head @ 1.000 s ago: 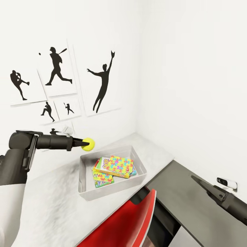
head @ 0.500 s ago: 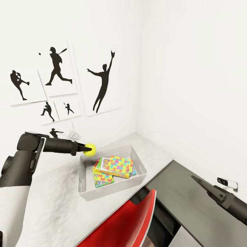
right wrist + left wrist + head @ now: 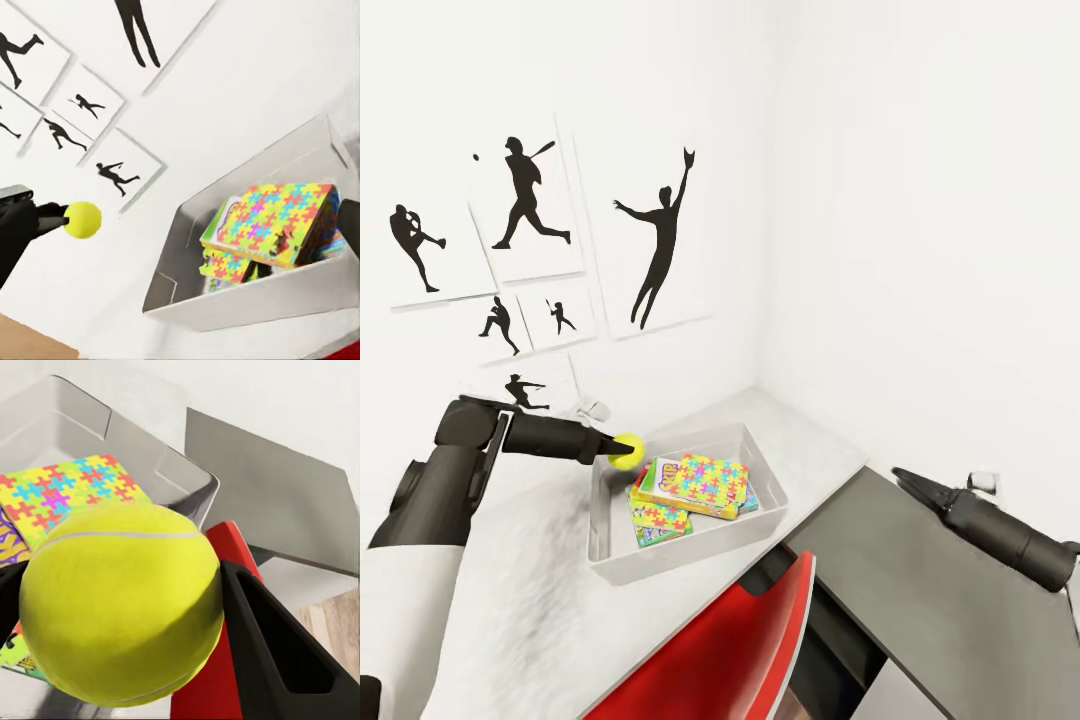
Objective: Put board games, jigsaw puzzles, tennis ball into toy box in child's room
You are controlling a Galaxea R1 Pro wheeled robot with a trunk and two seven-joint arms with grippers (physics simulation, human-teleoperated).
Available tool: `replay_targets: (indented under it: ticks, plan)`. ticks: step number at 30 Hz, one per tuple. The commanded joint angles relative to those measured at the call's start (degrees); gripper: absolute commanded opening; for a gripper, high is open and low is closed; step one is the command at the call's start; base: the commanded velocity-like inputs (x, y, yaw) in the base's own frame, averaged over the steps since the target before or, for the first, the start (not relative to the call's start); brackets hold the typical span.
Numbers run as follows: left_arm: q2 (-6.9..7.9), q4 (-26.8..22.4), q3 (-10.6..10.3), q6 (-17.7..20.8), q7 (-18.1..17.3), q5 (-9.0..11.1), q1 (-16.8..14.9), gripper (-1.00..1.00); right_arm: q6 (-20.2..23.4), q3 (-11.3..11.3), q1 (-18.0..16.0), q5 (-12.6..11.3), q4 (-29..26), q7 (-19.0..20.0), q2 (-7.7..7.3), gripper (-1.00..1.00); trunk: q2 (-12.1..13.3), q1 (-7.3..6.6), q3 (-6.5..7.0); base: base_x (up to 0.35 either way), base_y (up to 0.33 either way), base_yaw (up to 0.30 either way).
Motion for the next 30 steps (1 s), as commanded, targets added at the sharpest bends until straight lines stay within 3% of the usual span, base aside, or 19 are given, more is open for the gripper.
replay_targets:
  ticks: [1,2,4,7,13,21,30]
  plan:
    - [0.01,0.5,-0.4,0.4,-0.3,-0.7,0.0,-1.0,0.7,2.0,-2.6,0.2,0.1,-3.4,-0.07,1.0,-0.1,0.03,-0.14,0.0,0.0,0.0]
    - [0.03,1.1,-0.9,0.4,0.1,-0.7,0.1,-1.0,0.7,5.6,-5.8,0.2,0.5,-7.3,-0.15,1.0,-0.1,0.03,-0.14,0.0,0.0,0.0]
    - [0.02,1.8,-1.2,0.3,1.1,-0.7,0.7,-1.0,0.7,9.3,-9.5,0.2,2.2,-11.5,-0.18,1.0,-0.1,0.03,-0.14,0.0,0.0,0.0]
    - [-0.02,2.1,-1.5,0.3,2.8,-1.1,1.5,-1.0,0.7,11.7,-12.9,0.3,5.5,-16.2,0.08,1.0,-0.1,0.03,-0.14,0.0,0.0,0.0]
    - [0.28,2.4,-2.2,0.4,3.6,-1.7,2.0,-1.0,0.7,12.5,-14.4,0.2,7.9,-18.9,0.23,1.0,-0.1,0.03,-0.14,0.0,0.0,0.0]
    - [0.0,2.6,-2.6,0.4,3.6,-8.2,2.4,-1.0,0.7,13.3,-14.5,0.2,8.3,-19.3,0.2,1.0,-0.1,0.03,-0.14,0.0,0.0,0.0]
    - [-0.04,4.8,-2.9,0.4,4.3,-9.6,2.7,-1.0,0.7,13.4,-14.5,0.3,9.2,-19.4,0.34,1.0,-0.1,0.03,-0.4,0.0,0.0,0.0]
